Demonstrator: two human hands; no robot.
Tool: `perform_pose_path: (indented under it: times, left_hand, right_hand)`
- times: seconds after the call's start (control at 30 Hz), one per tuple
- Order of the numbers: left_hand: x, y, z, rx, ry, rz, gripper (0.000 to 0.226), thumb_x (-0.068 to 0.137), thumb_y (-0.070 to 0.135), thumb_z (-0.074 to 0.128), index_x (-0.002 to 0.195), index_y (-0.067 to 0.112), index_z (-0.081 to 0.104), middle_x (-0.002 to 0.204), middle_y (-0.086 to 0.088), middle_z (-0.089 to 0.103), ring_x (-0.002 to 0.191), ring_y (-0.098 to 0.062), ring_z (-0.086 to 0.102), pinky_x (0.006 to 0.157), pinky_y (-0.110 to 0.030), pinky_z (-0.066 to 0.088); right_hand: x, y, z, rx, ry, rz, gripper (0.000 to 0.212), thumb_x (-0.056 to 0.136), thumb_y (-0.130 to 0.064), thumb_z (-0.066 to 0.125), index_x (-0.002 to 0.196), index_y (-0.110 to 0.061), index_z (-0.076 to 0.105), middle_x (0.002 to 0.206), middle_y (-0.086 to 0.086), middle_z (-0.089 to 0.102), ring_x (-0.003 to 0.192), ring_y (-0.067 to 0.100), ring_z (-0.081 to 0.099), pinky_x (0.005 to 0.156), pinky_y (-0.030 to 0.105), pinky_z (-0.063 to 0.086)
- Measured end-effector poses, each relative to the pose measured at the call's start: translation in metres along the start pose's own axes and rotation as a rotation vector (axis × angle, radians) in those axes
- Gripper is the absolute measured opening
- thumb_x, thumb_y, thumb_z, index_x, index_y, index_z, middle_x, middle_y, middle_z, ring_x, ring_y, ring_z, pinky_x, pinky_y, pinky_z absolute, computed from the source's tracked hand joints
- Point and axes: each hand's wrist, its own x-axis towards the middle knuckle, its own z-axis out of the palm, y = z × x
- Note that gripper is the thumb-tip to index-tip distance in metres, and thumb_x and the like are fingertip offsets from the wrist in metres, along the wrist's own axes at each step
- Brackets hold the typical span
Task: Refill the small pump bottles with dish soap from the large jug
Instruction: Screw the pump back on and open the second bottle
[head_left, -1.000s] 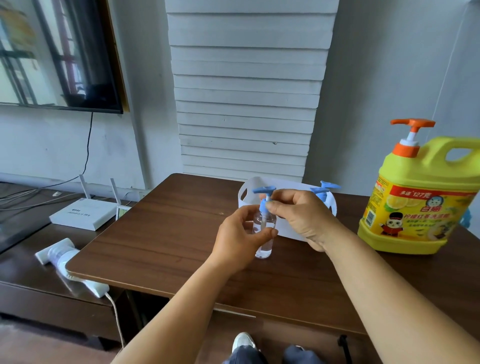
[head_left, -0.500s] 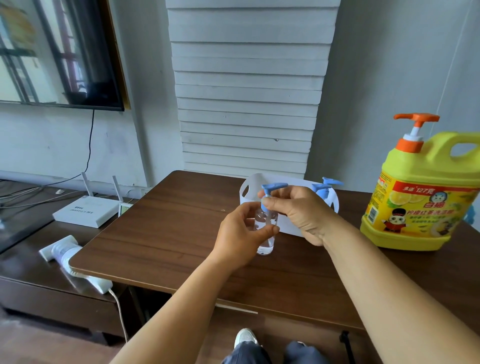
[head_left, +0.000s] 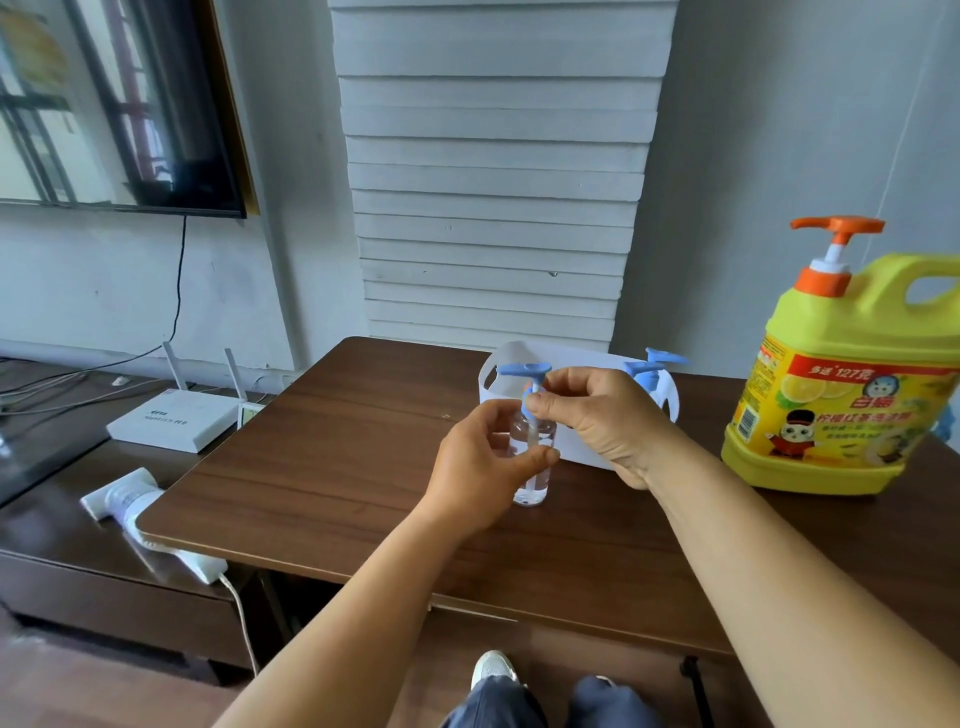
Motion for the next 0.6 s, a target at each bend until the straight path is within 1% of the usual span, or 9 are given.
perform_pose_path:
  times: [0.07,0.1,0.17,0.2,0.3,0.4,0.43,0.5,0.6]
  left_hand:
    - [-0.0007,0.0003,0.0002,0.004,-0.009,0.006,0.052,0.071,0.033,0.079,0.118,0.025,0.057,0.102,0.006,0.068,0.096,-0.013,0.064,0.087,-0.032,0.054]
    - [-0.0007,0.0002,0.0002,0.004,-0.008,0.005,0.052,0.071,0.033,0.079,0.118,0.025,0.057,0.103,0.006,0.068,0.096,-0.013,0.064,0.087,-0.033,0.054]
    - [-0.0007,0.0005,0.0002,0.008,0.001,-0.005,0.054,0.071,0.034,0.079,0.119,0.024,0.057,0.103,0.006,0.068,0.096,-0.014,0.064,0.088,-0.032,0.054]
    - [-0.0008,0.0004,0.0000,0.007,0.003,-0.008,0.053,0.070,0.033,0.080,0.118,0.025,0.057,0.102,0.006,0.068,0.095,-0.014,0.064,0.087,-0.032,0.054]
    - [-0.0015,0.0012,0.0001,0.009,0.003,0.005,0.047,0.071,0.032,0.079,0.113,0.027,0.058,0.099,0.007,0.068,0.092,-0.013,0.063,0.085,-0.030,0.054]
    - [-0.0017,0.0016,-0.0004,0.010,0.008,-0.001,0.048,0.071,0.031,0.079,0.114,0.025,0.058,0.100,0.007,0.067,0.091,-0.011,0.061,0.083,-0.026,0.052]
    - [-0.0015,0.0015,-0.0006,0.011,0.007,-0.003,0.050,0.071,0.031,0.079,0.115,0.024,0.057,0.101,0.007,0.066,0.091,-0.011,0.061,0.084,-0.026,0.052]
    - [-0.0017,0.0022,-0.0004,0.018,0.004,-0.006,0.052,0.071,0.031,0.079,0.117,0.024,0.056,0.102,0.006,0.066,0.094,-0.012,0.061,0.085,-0.027,0.052]
    - [-0.0030,0.0025,-0.0007,0.010,0.005,-0.003,0.051,0.071,0.029,0.080,0.116,0.026,0.056,0.098,0.008,0.065,0.093,-0.014,0.063,0.085,-0.030,0.054]
  right_hand:
    - [0.0002,0.0012,-0.0003,-0.058,0.041,-0.005,0.020,0.075,-0.022,0.076,0.086,-0.011,0.063,0.080,0.000,0.063,0.077,0.010,0.060,0.076,0.021,0.049]
    - [-0.0004,0.0014,0.0001,-0.049,0.037,0.001,0.020,0.076,-0.022,0.076,0.086,-0.012,0.062,0.082,0.000,0.062,0.078,0.011,0.060,0.078,0.023,0.048]
    - [-0.0022,0.0005,0.0015,-0.006,0.003,0.002,0.011,0.080,-0.016,0.072,0.087,-0.014,0.064,0.086,0.001,0.065,0.083,0.012,0.062,0.077,0.022,0.048]
    - [-0.0022,0.0007,0.0019,-0.030,0.011,-0.006,0.009,0.080,-0.016,0.072,0.086,-0.016,0.065,0.086,0.001,0.067,0.084,0.012,0.063,0.078,0.022,0.048]
    - [0.0001,0.0031,0.0009,-0.081,0.065,-0.012,0.023,0.074,-0.026,0.076,0.089,-0.014,0.063,0.085,0.001,0.064,0.084,0.015,0.062,0.083,0.028,0.049]
    - [-0.0014,0.0027,0.0002,-0.019,0.020,-0.003,0.023,0.077,-0.020,0.074,0.096,-0.009,0.066,0.090,0.005,0.064,0.089,0.018,0.062,0.092,0.032,0.049]
    - [-0.0022,0.0029,0.0001,-0.046,0.031,-0.003,0.022,0.077,-0.020,0.074,0.094,-0.008,0.068,0.089,0.005,0.066,0.088,0.017,0.064,0.090,0.032,0.050]
    - [-0.0035,0.0026,0.0001,-0.068,0.078,-0.007,0.021,0.075,-0.023,0.076,0.087,-0.009,0.066,0.083,0.002,0.067,0.081,0.013,0.063,0.080,0.026,0.050]
    - [-0.0068,0.0029,0.0021,-0.001,0.048,-0.004,0.010,0.079,-0.016,0.073,0.082,-0.017,0.064,0.082,-0.002,0.065,0.075,0.006,0.062,0.069,0.013,0.048]
